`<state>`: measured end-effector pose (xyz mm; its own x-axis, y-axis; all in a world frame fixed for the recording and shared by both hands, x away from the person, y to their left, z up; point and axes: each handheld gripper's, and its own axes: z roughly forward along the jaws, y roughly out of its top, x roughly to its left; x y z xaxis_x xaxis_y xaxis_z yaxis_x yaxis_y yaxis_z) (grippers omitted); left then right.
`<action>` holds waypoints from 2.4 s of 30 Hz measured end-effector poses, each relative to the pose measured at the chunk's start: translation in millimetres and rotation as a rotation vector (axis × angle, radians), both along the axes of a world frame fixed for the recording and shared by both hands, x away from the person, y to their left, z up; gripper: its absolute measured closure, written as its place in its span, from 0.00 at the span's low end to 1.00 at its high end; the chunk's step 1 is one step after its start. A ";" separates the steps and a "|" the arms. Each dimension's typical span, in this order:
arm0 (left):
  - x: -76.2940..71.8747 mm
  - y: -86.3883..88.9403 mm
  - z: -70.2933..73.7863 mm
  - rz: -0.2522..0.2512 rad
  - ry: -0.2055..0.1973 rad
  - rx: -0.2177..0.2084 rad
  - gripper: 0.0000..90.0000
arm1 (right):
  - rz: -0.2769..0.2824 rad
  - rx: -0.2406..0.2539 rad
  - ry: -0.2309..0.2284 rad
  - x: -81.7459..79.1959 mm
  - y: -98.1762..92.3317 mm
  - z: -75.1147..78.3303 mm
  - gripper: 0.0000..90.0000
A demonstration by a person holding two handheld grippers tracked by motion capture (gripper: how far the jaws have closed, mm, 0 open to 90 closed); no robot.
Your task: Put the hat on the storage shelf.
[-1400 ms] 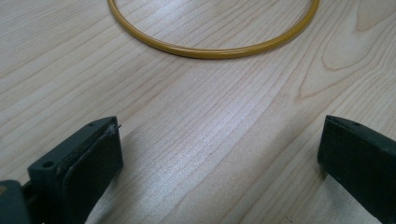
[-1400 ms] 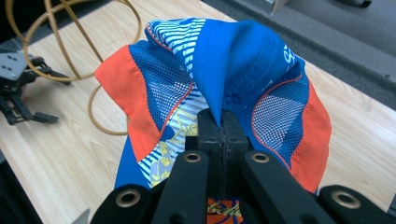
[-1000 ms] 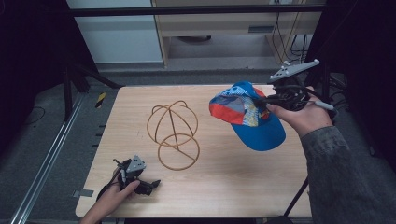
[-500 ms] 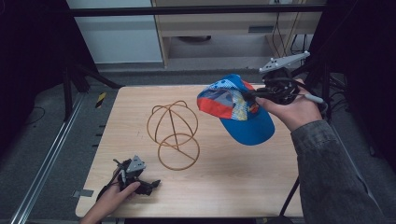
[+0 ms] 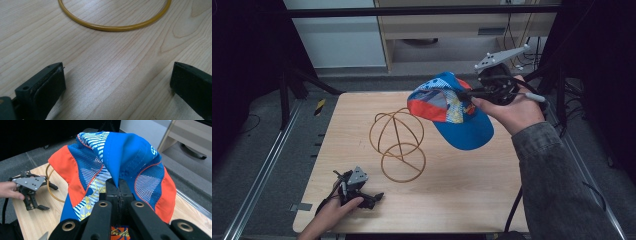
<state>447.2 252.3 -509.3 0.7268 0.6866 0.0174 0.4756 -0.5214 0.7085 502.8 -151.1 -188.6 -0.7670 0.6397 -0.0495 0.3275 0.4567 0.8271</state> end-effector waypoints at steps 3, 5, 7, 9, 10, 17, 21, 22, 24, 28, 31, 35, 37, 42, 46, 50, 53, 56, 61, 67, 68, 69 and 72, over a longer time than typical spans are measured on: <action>-0.1 0.0 0.0 0.000 0.000 0.000 0.00 | 0.003 -0.010 0.000 3.7 8.5 1.8 1.00; -0.3 -0.1 0.0 0.002 0.000 0.000 0.00 | 0.007 -0.010 0.001 4.5 13.6 2.8 1.00; -0.3 -0.1 0.0 0.002 0.000 0.000 0.00 | 0.013 -0.009 0.001 5.1 18.0 4.0 1.00; -0.2 0.0 0.0 0.002 -0.002 0.002 0.00 | 0.022 -0.002 -0.002 6.4 22.8 4.8 1.00; -0.2 0.0 0.0 0.002 -0.002 0.002 0.00 | 0.027 -0.002 -0.003 7.3 25.9 5.1 1.00; 0.2 -0.1 0.0 -0.001 -0.002 0.002 0.00 | 0.051 0.006 -0.007 12.5 41.5 9.1 1.00; 0.2 -0.1 0.0 -0.001 -0.002 0.002 0.00 | 0.069 0.000 -0.004 15.6 52.7 10.7 1.00; 0.2 -0.1 0.0 -0.001 -0.002 0.003 0.00 | 0.073 -0.004 -0.004 16.4 56.3 11.2 1.00; 0.2 -0.1 0.0 -0.001 -0.002 0.002 0.00 | 0.078 -0.013 -0.004 18.6 63.6 13.2 1.00; 0.3 -0.2 -0.1 0.000 -0.003 0.001 0.00 | 0.089 -0.014 -0.005 23.5 78.1 16.2 1.00; 0.7 0.0 0.0 -0.004 -0.003 0.002 0.00 | 0.102 -0.021 0.004 28.5 89.3 15.2 1.00; 0.7 -0.1 0.0 -0.004 -0.003 0.001 0.00 | 0.122 -0.031 0.013 33.7 103.9 12.6 1.00; 0.6 -0.1 0.0 -0.003 -0.003 0.001 0.00 | 0.126 -0.038 0.017 34.9 110.7 10.9 1.00; 0.7 -0.2 -0.1 -0.004 -0.003 -0.001 0.00 | 0.146 -0.042 0.022 38.1 125.6 8.6 1.00; 0.7 -0.2 0.1 -0.004 -0.002 0.003 0.00 | 0.152 -0.054 0.033 42.3 136.6 6.0 1.00; 0.6 -0.3 0.0 -0.003 -0.003 0.001 0.00 | 0.156 -0.070 0.037 45.9 145.6 3.9 1.00; 0.6 -0.3 0.0 -0.003 -0.002 0.001 0.00 | 0.157 -0.077 0.043 47.7 149.1 2.4 1.00; 0.6 -0.3 0.0 -0.003 -0.003 0.001 0.00 | 0.156 -0.090 0.054 51.9 153.3 -1.8 1.00; 0.6 -0.3 0.1 -0.002 -0.002 0.001 0.00 | 0.154 -0.101 0.063 55.5 161.0 -5.0 1.00; 0.7 -0.3 0.1 -0.004 -0.003 0.002 0.00 | 0.162 -0.118 0.069 57.4 167.7 -8.4 1.00; 0.7 -0.3 0.1 -0.004 -0.003 0.001 0.00 | 0.163 -0.120 0.070 57.7 168.6 -8.9 1.00; 0.7 -0.2 0.2 -0.004 -0.003 0.002 0.00 | 0.163 -0.121 0.071 58.0 169.5 -9.3 1.00; 0.7 -0.3 0.1 -0.004 -0.003 0.001 0.00 | 0.168 -0.124 0.076 58.7 174.1 -11.1 1.00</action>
<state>447.9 252.1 -509.1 0.7296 0.6835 0.0203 0.4715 -0.5244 0.7090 561.6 23.0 -199.6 -0.8667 0.4955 -0.0579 0.2978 0.6070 0.7368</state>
